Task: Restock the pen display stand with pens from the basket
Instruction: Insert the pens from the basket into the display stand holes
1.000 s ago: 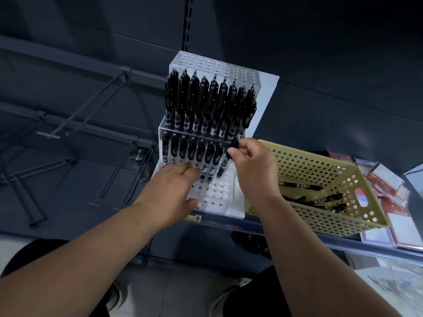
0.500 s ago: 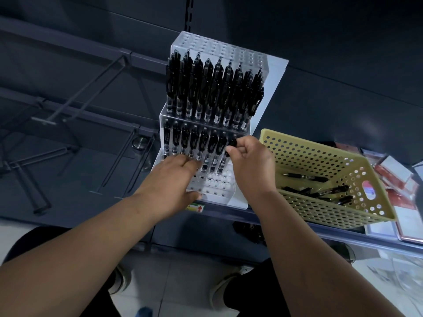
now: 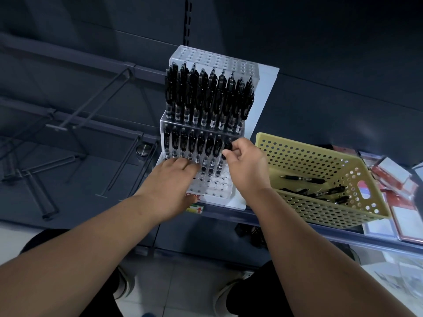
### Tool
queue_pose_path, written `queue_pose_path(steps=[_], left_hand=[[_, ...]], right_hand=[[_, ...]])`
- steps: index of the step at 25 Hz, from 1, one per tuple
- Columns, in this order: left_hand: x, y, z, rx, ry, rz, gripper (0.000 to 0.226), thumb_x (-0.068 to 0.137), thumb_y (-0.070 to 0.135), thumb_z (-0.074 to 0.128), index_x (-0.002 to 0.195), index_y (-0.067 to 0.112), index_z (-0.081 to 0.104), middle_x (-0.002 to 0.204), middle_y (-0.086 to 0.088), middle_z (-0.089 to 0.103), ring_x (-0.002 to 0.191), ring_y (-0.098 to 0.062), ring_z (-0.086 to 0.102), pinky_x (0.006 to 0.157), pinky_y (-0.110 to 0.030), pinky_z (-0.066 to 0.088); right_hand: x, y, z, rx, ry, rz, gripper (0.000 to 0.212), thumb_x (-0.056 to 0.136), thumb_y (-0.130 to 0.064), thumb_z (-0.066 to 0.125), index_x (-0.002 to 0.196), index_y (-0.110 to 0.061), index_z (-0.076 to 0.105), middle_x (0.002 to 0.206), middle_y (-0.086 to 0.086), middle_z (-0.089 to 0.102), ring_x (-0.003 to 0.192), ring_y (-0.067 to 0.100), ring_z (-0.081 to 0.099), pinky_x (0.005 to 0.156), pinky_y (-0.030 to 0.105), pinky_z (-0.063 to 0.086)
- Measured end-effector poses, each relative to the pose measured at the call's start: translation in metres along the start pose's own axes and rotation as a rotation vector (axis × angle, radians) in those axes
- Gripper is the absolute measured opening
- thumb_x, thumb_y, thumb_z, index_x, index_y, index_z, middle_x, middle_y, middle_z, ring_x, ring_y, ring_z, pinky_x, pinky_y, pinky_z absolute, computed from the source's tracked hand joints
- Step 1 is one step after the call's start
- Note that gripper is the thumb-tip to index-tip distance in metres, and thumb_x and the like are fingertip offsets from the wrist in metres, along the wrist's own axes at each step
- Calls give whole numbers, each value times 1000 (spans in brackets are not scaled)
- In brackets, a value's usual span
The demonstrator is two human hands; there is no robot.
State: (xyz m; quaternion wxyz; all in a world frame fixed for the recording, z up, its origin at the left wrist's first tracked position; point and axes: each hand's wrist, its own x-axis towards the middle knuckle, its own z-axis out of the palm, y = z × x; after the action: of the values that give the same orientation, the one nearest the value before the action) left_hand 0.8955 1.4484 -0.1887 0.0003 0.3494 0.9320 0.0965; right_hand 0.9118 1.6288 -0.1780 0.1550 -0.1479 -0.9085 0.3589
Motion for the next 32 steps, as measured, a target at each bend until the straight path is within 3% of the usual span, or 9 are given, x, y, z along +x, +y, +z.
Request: queue_pose_path(steps=[6, 11, 14, 23, 28, 32], left_hand=[[-4, 3, -4, -22, 4, -17, 80, 85, 50, 61, 150, 26, 21, 154, -2, 28, 140, -24, 29, 114, -41, 29], [-7, 2, -6, -49, -38, -63, 83, 85, 51, 61, 150, 32, 14, 155, -2, 24, 141, -25, 27, 113, -43, 30], [-7, 1, -5, -31, -71, -71, 84, 85, 51, 60, 151, 30, 13, 156, -3, 23, 142, -25, 24, 113, -44, 29], [4, -8, 4, 32, -92, -64, 85, 86, 55, 57, 152, 24, 13, 157, -3, 21, 145, -24, 18, 117, -38, 15], [2, -18, 20, 3, -97, -69, 90, 83, 67, 49, 153, 24, 12, 157, 0, 15, 145, -22, 8, 119, -37, 11], [-4, -20, 27, 27, -141, -64, 98, 80, 75, 42, 153, 25, -1, 159, 1, 0, 146, -23, -7, 120, -39, 1]], right_hand=[[4, -4, -8, -72, -45, -7, 12, 96, -26, 58, 97, -14, 61, 80, -6, 63, 74, 15, 60, 67, 32, 50], [2, 2, -7, -2, -39, -2, 15, 96, -27, 58, 105, -16, 62, 82, -10, 60, 75, 10, 57, 67, 26, 45], [3, 3, -7, 9, -43, 3, 17, 95, -28, 58, 107, -17, 63, 87, -8, 63, 80, 12, 60, 72, 29, 50], [5, 9, -5, -44, -54, -58, 18, 96, -28, 58, 90, -12, 59, 62, -8, 50, 57, 12, 45, 60, 32, 44], [4, 9, -4, -28, -41, -78, 15, 95, -27, 59, 88, -13, 61, 71, 0, 64, 66, 18, 59, 64, 40, 54], [3, 9, -4, -10, -40, -71, 16, 94, -25, 60, 84, -14, 59, 70, 4, 63, 75, 23, 66, 67, 46, 56]])
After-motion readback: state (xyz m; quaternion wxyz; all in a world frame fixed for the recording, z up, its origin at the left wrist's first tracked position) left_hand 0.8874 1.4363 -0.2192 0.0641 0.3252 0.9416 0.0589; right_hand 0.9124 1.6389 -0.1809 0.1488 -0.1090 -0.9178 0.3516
